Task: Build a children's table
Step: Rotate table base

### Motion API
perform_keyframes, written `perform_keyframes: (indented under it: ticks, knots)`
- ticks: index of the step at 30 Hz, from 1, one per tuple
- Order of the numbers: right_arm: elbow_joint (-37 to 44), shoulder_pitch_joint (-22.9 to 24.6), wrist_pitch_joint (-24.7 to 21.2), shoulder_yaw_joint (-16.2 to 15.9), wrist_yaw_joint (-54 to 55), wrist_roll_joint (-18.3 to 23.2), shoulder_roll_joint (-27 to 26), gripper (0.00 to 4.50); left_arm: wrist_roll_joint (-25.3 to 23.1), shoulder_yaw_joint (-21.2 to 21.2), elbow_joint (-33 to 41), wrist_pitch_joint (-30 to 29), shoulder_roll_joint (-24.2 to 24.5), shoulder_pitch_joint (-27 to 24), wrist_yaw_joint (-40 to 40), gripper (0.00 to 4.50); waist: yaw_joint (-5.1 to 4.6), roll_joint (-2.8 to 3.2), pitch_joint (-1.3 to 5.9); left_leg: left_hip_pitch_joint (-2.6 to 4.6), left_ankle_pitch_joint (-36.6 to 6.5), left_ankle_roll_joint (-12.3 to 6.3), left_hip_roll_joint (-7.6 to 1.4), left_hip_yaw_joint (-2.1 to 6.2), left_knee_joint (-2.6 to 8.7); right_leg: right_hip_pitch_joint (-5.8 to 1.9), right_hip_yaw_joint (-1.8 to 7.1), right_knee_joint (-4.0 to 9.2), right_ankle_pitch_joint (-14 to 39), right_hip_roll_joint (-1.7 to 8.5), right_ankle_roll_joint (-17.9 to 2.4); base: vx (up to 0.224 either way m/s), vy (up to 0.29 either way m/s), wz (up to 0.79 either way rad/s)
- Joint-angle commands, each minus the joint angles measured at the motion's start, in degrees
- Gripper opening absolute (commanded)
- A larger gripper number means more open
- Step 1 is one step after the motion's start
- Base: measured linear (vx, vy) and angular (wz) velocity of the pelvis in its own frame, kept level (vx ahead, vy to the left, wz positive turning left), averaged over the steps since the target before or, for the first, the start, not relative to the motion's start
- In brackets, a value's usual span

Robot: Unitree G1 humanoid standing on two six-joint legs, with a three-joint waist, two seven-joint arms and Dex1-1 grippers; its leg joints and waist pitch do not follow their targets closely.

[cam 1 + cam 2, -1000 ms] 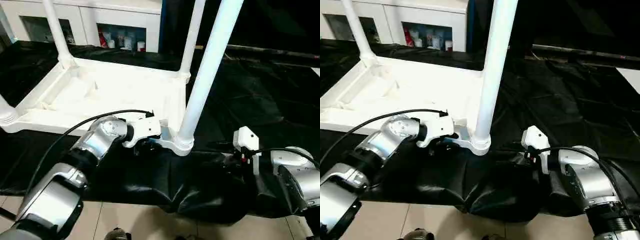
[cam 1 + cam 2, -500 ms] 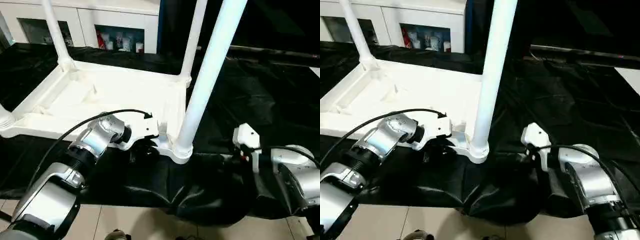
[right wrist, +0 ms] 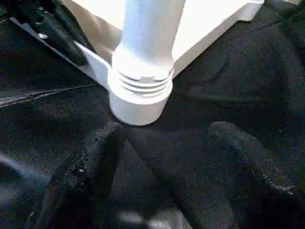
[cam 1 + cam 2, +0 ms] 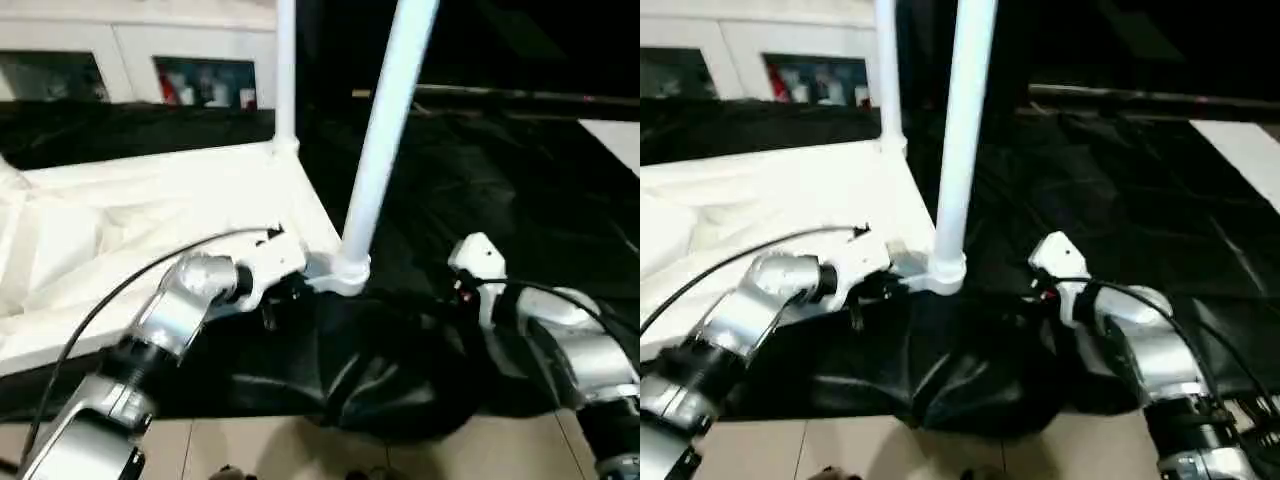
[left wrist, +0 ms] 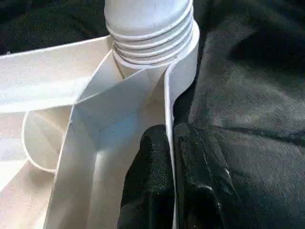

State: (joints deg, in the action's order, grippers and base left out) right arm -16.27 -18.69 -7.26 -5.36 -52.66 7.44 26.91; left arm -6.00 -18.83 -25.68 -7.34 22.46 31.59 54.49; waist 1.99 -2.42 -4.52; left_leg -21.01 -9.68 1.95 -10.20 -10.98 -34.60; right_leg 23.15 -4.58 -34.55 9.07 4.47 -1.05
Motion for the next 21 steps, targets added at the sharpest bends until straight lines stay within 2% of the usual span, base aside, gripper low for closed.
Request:
perform_keyframes:
  ticks: [1,6,11,12,13,14,15,16,17,18,21]
  knots:
    - [-0.5,-1.0,0.0,-0.3,1.1,-0.3,-0.4,3.2,0.9,0.1,0.7,3.3,0.8,-1.8,0.3,0.01,0.38,-0.75,4.41,0.73,-17.8,-1.83,-2.93,1.86,3.94,-1.99,2.38,5.76,29.9,4.31,-6.3,0.0,0.0,0.0]
    - [0.4,-1.2,-1.0,0.0,2.0,1.6,-2.9,3.2,1.7,0.4,2.2,5.6,2.4,-3.8,2.6,0.01,0.39,-0.89,4.33,0.87,-17.4,-1.63,-2.95,1.66,4.0,-1.82,2.72,5.67,29.2,4.51,-6.7,0.0,0.0,0.0]
    - [0.5,-0.4,-0.9,0.6,2.5,2.8,-4.8,3.2,1.1,0.3,0.6,6.7,3.2,-3.4,3.0,0.01,0.49,-0.72,4.33,0.76,-17.4,-0.98,-3.05,1.68,4.23,-1.98,2.88,5.31,27.0,4.44,-7.3,0.0,0.0,0.0]
    - [0.6,-0.4,-1.3,0.7,2.2,3.2,-5.0,3.47,0.8,0.2,0.2,7.1,3.3,-3.2,2.8,0.0,0.49,-0.72,4.33,0.76,-17.4,-0.98,-3.05,1.68,4.23,-1.98,2.88,5.31,27.0,4.44,-7.3,0.0,0.0,0.0]
    - [0.8,-0.3,-1.6,0.7,2.3,3.4,-5.1,3.54,1.4,0.7,-0.1,6.1,3.1,-2.6,3.0,0.0,0.42,-0.58,4.13,0.77,-18.0,-0.88,-2.94,1.71,4.27,-1.94,2.87,5.48,28.5,4.46,-7.0,0.0,0.0,0.0]
    - [1.5,-0.1,-2.7,1.4,2.4,4.4,-5.4,3.54,3.8,2.6,0.5,4.0,2.3,-1.9,3.6,0.48,0.44,-0.44,4.04,0.86,-18.3,-0.89,-2.87,1.67,4.26,-1.85,2.87,5.64,29.0,4.43,-6.9,0.0,0.0,0.0]
    - [1.7,0.0,-2.9,1.6,2.4,4.7,-5.5,3.59,5.0,3.4,0.9,2.9,2.0,-1.7,4.0,0.6,0.45,-0.59,4.08,0.97,-18.5,-0.79,-2.88,1.67,4.2,-1.83,2.87,5.72,29.8,4.53,-6.9,0.0,0.0,0.0]
    - [2.0,0.1,-3.1,1.8,2.4,4.9,-5.5,3.72,5.9,4.0,1.5,2.0,1.8,-1.7,4.3,0.6,0.45,-0.5,4.01,0.77,-18.4,-0.68,-2.82,1.76,4.21,-1.97,2.74,5.77,30.5,4.59,-6.7,0.0,0.0,0.0]
    - [2.2,0.2,-3.1,1.8,2.5,5.1,-5.5,3.88,6.5,4.4,2.0,1.5,1.7,-1.7,4.6,0.67,0.54,-0.41,4.17,0.98,-18.4,-0.4,-2.97,1.72,4.2,-1.82,2.77,5.73,29.7,4.56,-7.1,0.0,0.0,0.0]
    - [3.0,0.7,-3.7,2.1,2.5,5.6,-5.5,4.0,7.3,5.0,2.6,1.3,1.7,-1.8,4.8,0.97,0.53,-0.39,4.09,1.01,-18.6,-0.37,-3.0,1.74,4.24,-1.76,2.8,5.73,29.2,4.5,-7.3,0.0,0.0,0.0]
    - [4.0,1.5,-4.0,2.2,2.7,5.9,-5.5,4.09,8.1,5.7,3.4,1.5,1.7,-1.9,5.0,1.05,0.5,-0.45,4.17,0.96,-18.9,-0.33,-3.2,1.82,4.5,-1.89,2.88,5.3,26.1,4.33,-8.1,0.0,0.0,0.0]
